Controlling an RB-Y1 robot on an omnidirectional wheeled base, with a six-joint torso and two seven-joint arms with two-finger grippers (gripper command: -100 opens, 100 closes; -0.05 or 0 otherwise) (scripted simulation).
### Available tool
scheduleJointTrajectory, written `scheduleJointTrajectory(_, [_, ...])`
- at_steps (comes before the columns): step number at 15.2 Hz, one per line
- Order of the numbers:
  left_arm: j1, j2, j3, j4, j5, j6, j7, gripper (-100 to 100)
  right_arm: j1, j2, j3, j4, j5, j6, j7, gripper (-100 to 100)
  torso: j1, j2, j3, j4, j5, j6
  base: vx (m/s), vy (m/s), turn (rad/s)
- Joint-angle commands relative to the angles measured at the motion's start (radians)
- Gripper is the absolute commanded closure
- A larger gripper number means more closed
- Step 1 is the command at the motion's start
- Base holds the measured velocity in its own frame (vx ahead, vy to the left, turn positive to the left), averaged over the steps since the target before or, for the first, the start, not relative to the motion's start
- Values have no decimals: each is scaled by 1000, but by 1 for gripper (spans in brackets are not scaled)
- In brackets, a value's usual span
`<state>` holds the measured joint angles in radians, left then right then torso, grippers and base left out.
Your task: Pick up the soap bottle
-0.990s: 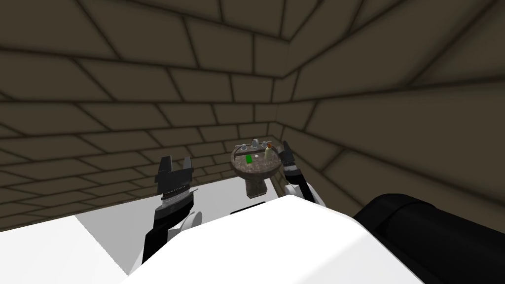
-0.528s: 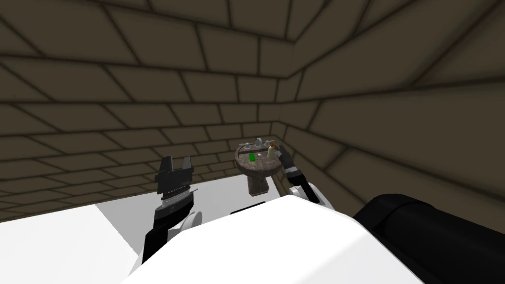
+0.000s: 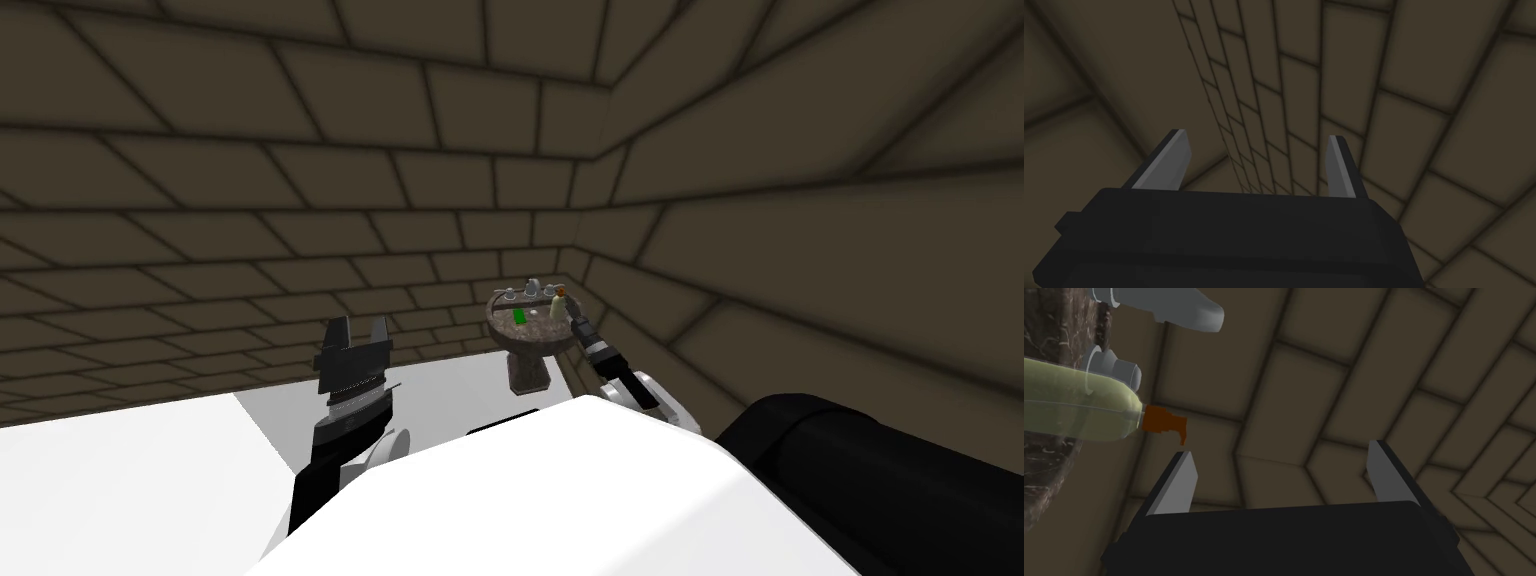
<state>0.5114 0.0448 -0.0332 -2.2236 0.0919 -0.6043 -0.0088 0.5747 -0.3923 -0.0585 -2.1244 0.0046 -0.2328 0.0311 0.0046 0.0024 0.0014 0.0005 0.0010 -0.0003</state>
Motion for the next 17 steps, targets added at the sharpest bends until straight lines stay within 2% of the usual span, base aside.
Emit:
scheduleJointTrajectory(1, [0, 0, 0, 0, 0, 0, 0, 0, 3, -30, -7, 15, 0, 23, 1, -100, 0, 0, 0, 0, 0, 0, -15, 61, 63])
scheduleJointTrajectory(2, [0, 0, 0, 0, 0, 0, 0, 0, 10, -63, -15, 29, 0, 48, 1, -100, 0, 0, 0, 0, 0, 0, -11, 64, 86])
scheduleJointTrajectory(3, [0, 0, 0, 0, 0, 0, 0, 0, 10, -63, -15, 29, 0, 48, 1, -100, 0, -1, 0, 0, 0, 0, -8, 57, 63])
scheduleJointTrajectory(5, [0, 0, 0, 0, 0, 0, 0, 0, 24, -121, -34, 61, 1, 98, 3, -100, -1, -1, -1, 0, 0, 0, -3, 59, 111])
scheduleJointTrajectory(6, [0, 0, 0, 0, 0, 0, 0, 0, 24, -132, -34, 61, 1, 98, 3, -100, -1, -2, -1, 0, 0, 0, 7, 61, 94])
scheduleJointTrajectory(7, [0, 0, 0, 0, 0, 0, 0, 0, 31, -164, -44, 77, 2, 123, 4, -100, -1, -2, -1, 0, 0, 0, 17, 63, 96])
scheduleJointTrajectory(8, [0, 0, 0, 0, 0, 0, 0, 0, 31, -167, -44, 77, 2, 123, 4, -100, -1, -3, -2, -1, 0, 0, 15, 57, 67])
scheduleJointTrajectory(9, [0, 0, 0, 0, 0, 0, 0, 0, 38, -203, -55, 94, 2, 147, 5, -100, -1, -3, -2, -1, 0, 0, 13, 56, 98])
scheduleJointTrajectory(10, [0, 0, 0, 0, 0, 0, 0, 0, 38, -203, -55, 94, 2, 147, 5, -100, -1, -3, -2, -1, 0, 0, 13, 47, 78])
scheduleJointTrajectory(11, [0, 0, 0, 0, 0, 0, 0, 0, 45, -239, -66, 112, 3, 172, 6, -100, -1, -3, -2, -1, 0, 0, 14, 50, 95])
scheduleJointTrajectory(12, [0, 0, 0, 0, 0, 0, 0, 0, 45, -239, -66, 112, 3, 172, 6, -100, -1, -3, -2, -1, 0, 0, 15, 46, 67])
scheduleJointTrajectory(13, [0, 0, 0, 0, 0, 0, 0, 0, 52, -272, -77, 129, 3, 196, 7, -100, -2, -3, -2, -1, 0, 0, 27, 51, 76])
scheduleJointTrajectory(14, [0, 0, 0, 0, 0, 0, 0, 0, 52, -276, -77, 129, 3, 196, 7, -100, -2, -4, -2, -1, 0, 0, 30, 46, 70])
scheduleJointTrajectory(17, [0, 0, 0, 0, 0, 0, 0, 0, 67, -341, -99, 166, 3, 244, 9, -100, -2, -4, -3, -1, 0, 0, 38, 44, 94])
